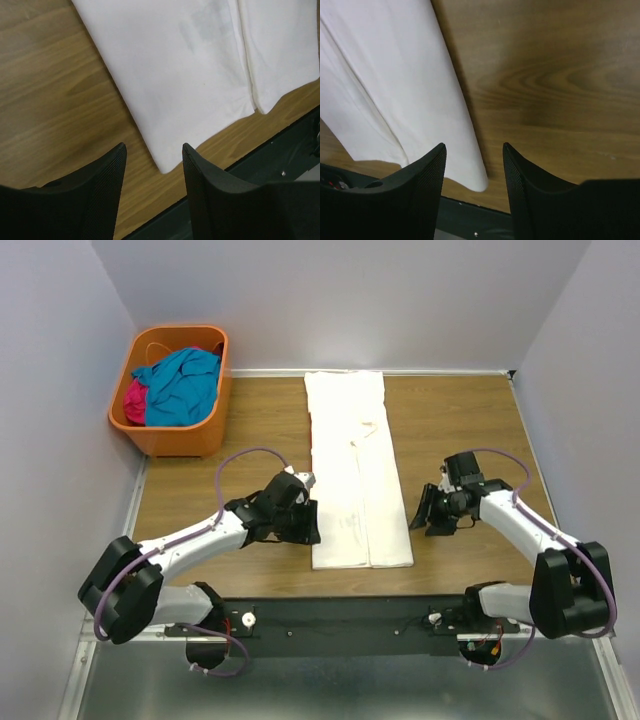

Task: Fold and stack the t-shirts
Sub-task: Fold the tshirt

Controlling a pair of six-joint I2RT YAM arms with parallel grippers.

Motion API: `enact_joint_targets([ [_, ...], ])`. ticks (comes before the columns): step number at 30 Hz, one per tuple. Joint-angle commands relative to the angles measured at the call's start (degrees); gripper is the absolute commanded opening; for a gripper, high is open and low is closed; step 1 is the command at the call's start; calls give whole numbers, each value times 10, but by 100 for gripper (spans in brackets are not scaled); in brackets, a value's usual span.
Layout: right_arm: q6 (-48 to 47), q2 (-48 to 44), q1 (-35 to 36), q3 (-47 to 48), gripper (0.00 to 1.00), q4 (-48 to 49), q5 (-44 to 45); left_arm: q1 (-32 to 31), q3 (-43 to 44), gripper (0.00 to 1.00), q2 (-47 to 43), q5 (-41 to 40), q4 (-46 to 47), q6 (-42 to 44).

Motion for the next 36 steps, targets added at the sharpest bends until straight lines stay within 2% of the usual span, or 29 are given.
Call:
enact_joint_targets([
  [1,17,-42,7,-34,55,-46,-22,-35,0,57,14,-9,-22,-55],
  [10,36,-38,18,-79,53,-31,-69,-68,14,57,60,-23,-27,-78],
  [19,51,-13,44,-93,53,-11,-55,-81,14,57,81,-30,-27,-87],
  [23,63,17,77,-100,49,17,-42,-83,10,57,85,-33,-27,-88],
  [26,71,19,93,-102,41,23,-28,-84,12,57,86,-33,-28,-87],
  [33,77,2,103,-104,9,24,-5,-88,17,54,100,-31,-33,-87],
  [36,78,2,109,-103,3,24,-3,-90,23,53,106,-32,-40,-89],
])
